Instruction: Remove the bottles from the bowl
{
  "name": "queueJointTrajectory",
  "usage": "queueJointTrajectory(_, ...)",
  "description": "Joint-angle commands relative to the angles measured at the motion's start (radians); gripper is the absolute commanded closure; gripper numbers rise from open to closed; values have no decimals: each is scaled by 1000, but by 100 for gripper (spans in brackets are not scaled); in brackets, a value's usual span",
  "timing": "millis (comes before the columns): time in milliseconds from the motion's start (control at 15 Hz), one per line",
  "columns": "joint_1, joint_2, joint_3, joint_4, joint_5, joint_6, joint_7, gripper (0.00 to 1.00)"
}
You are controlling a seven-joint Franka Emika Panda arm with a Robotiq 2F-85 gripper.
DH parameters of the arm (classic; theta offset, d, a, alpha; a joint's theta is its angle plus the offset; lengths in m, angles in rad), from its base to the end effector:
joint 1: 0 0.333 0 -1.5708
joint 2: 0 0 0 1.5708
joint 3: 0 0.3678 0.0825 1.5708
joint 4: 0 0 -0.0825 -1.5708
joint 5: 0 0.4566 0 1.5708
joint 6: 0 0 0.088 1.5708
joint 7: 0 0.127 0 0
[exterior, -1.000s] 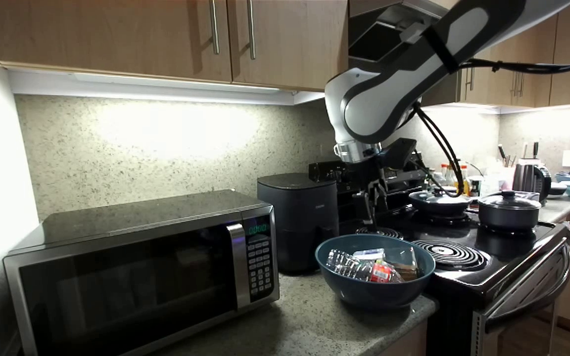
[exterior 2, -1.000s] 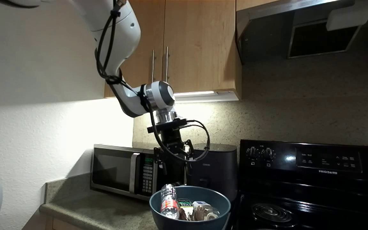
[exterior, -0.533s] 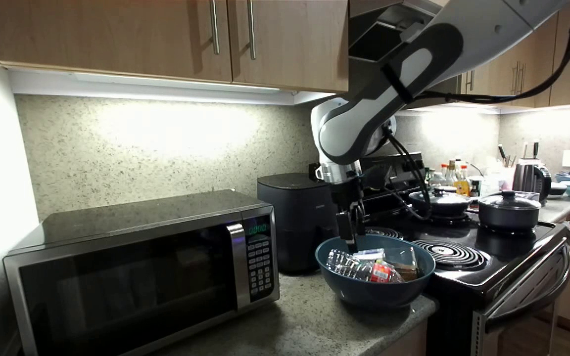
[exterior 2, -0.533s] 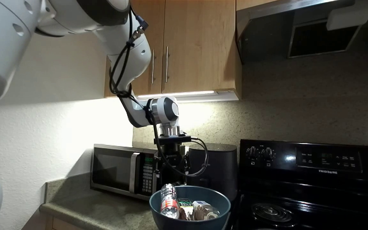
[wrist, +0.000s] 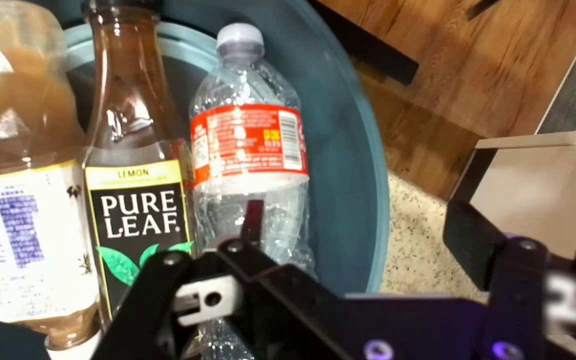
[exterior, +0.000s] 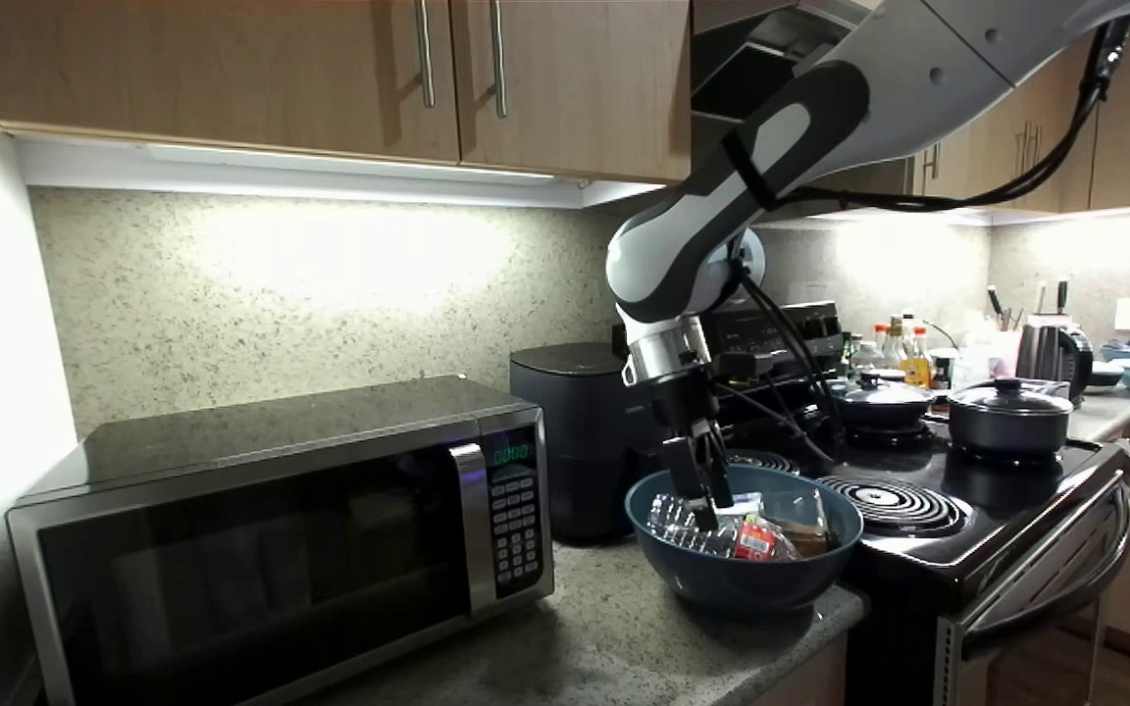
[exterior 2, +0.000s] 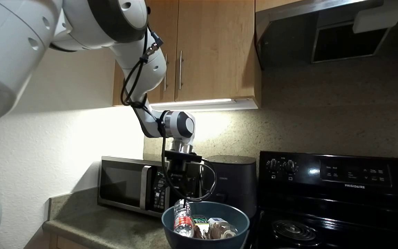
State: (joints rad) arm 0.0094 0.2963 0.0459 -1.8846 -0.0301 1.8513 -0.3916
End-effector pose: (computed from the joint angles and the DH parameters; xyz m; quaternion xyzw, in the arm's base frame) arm 0.6492 0.0319 0.3182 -0.9605 -0.2250 0.1627 0.0207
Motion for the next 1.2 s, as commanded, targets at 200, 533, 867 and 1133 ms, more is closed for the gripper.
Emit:
queueJointTrajectory(200, -41, 29, -29, 21, -45, -29, -38, 0)
queueJointTrajectory(533, -52, 76, -28, 56, -105, -26, -105, 0)
queueJointTrajectory(867, -45, 135, -4, 132, -150, -43, -170, 0)
queueJointTrajectory(1133, -52, 144, 30, 178, -108, -52, -232, 0)
